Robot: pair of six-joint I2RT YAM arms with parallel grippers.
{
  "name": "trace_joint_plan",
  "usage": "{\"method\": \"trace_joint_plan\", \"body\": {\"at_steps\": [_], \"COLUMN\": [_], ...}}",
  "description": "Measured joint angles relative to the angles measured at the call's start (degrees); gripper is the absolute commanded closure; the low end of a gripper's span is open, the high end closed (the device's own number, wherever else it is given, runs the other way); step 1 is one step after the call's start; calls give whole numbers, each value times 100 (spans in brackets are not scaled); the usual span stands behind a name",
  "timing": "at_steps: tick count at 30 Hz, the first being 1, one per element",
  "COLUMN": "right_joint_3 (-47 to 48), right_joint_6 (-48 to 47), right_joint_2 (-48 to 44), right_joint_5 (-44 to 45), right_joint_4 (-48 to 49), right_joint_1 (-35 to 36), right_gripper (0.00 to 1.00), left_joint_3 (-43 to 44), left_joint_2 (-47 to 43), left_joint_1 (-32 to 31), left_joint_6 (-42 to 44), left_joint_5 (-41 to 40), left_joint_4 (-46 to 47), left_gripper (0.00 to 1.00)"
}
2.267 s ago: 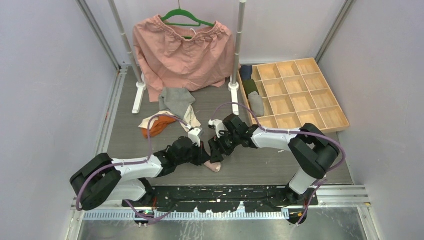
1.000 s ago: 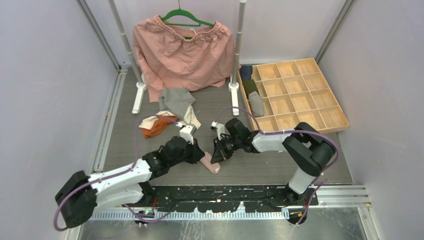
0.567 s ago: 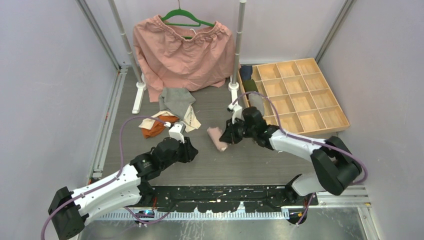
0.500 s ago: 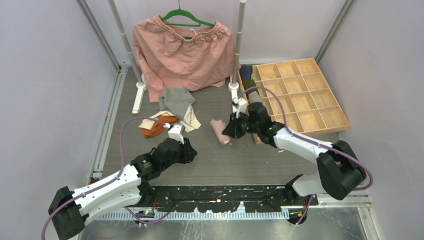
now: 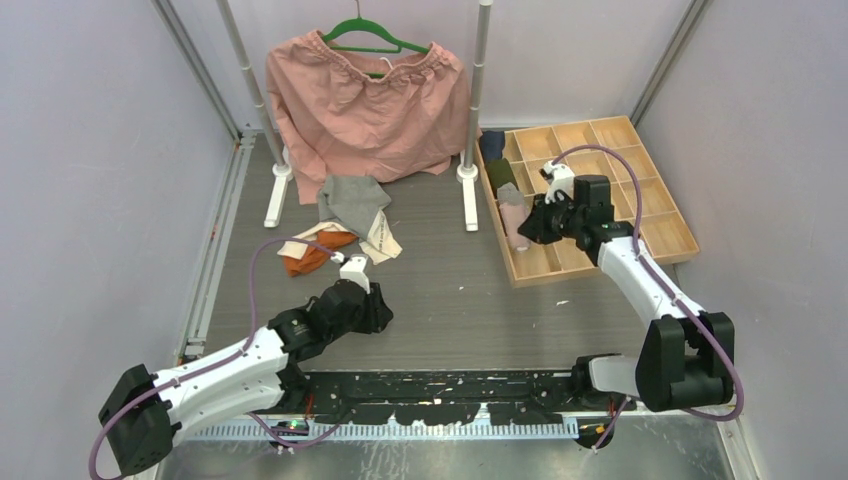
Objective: Roll the underwear
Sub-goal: Place the underwear in the storage box.
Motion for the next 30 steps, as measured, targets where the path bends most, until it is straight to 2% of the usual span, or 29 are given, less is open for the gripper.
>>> {"method": "trace_joint_plan", "body": {"at_steps": [5, 12, 25, 30], "right_joint_3": [35, 35, 164, 164], "right_joint_6": [-501, -800, -896, -892], "right_joint_2": [101, 98, 595, 817], "right_joint_5": [-295, -474, -483, -420], "right_joint_4": [-767, -1235, -1283, -1235], "right_joint_1": [-505, -538, -538, -538], "right_gripper": [99, 99, 99, 95], "left_joint_3": [0, 0, 0, 0], "left_joint_2": [-4, -31, 4, 107], "left_joint_1": [0, 0, 0, 0], "left_joint_6": [39, 48, 48, 48], "left_joint_5": [90, 166, 195, 225], "left_joint_4": [-7, -7, 35, 39], "left_gripper": [64, 65, 66, 66]}}
